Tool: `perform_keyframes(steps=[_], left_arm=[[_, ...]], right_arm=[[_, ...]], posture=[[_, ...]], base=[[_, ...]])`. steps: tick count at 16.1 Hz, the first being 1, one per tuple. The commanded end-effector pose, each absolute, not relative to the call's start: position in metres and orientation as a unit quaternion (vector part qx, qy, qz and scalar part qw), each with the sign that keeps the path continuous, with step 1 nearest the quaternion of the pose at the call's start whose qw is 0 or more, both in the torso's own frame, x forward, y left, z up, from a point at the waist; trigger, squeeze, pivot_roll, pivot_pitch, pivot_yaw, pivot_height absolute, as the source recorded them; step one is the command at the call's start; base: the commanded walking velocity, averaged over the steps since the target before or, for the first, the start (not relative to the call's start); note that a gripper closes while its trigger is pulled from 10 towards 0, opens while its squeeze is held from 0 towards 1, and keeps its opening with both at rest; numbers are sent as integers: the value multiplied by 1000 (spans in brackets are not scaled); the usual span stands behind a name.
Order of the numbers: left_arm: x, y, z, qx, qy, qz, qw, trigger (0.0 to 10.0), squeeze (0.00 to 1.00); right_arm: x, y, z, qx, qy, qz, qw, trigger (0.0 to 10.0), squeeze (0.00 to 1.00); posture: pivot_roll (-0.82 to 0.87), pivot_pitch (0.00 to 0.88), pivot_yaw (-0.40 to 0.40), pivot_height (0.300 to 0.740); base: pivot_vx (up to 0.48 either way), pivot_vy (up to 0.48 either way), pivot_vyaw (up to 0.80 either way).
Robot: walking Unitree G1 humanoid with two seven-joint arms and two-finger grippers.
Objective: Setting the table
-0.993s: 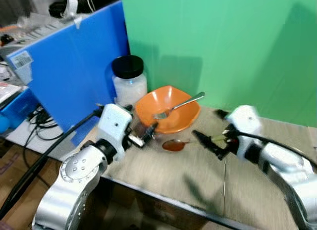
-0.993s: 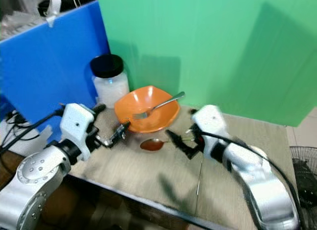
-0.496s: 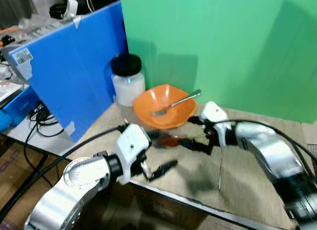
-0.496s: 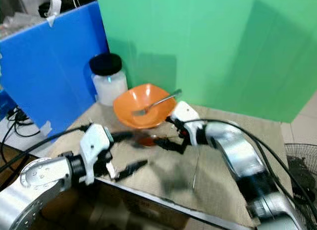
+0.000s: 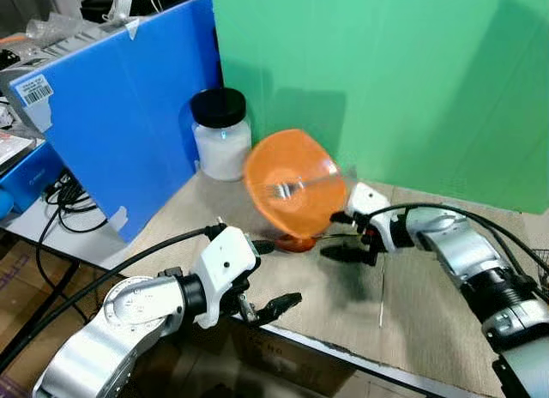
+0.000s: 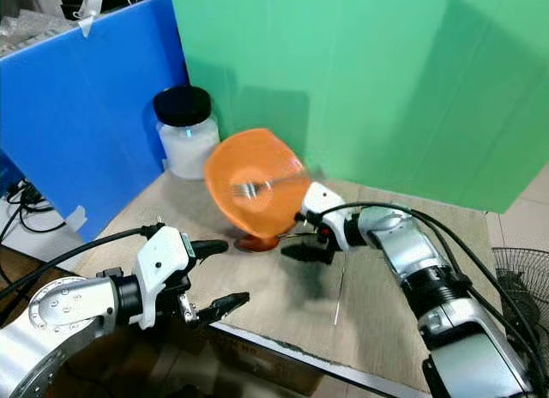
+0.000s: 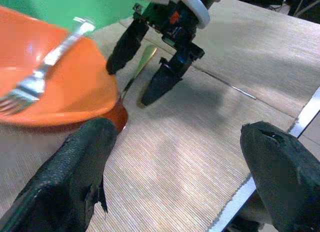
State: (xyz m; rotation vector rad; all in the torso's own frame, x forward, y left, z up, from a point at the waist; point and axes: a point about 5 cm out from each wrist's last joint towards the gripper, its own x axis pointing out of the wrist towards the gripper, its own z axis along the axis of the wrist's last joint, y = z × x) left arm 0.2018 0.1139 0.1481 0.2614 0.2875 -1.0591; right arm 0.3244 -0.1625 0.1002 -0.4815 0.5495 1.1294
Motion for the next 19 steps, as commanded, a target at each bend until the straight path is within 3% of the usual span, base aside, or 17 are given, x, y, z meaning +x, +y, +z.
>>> perform_keyframes(steps=[1, 10, 15, 19], left_arm=[[200, 114, 148, 130, 135, -504, 843, 10000, 0], [197, 115, 150, 133, 128, -499, 847, 10000, 0], [197, 114, 150, 132, 127, -497, 848, 10000, 0], [199, 112, 150, 131, 126, -496, 849, 10000, 0]], right_arm=[[329, -162, 102, -236, 251, 531, 774, 10000, 0], [346, -162, 135, -217, 183, 540, 792, 10000, 0], [342, -178, 147, -234, 201, 566, 765, 10000, 0], [343, -183, 152, -229, 191, 557, 775, 10000, 0]], posture=[[71, 0, 17, 740], [72, 0, 15, 740], [73, 0, 10, 740], [73, 0, 5, 740]], base=[[0, 0, 0], [0, 0, 0], [0, 0, 0], [0, 0, 0]])
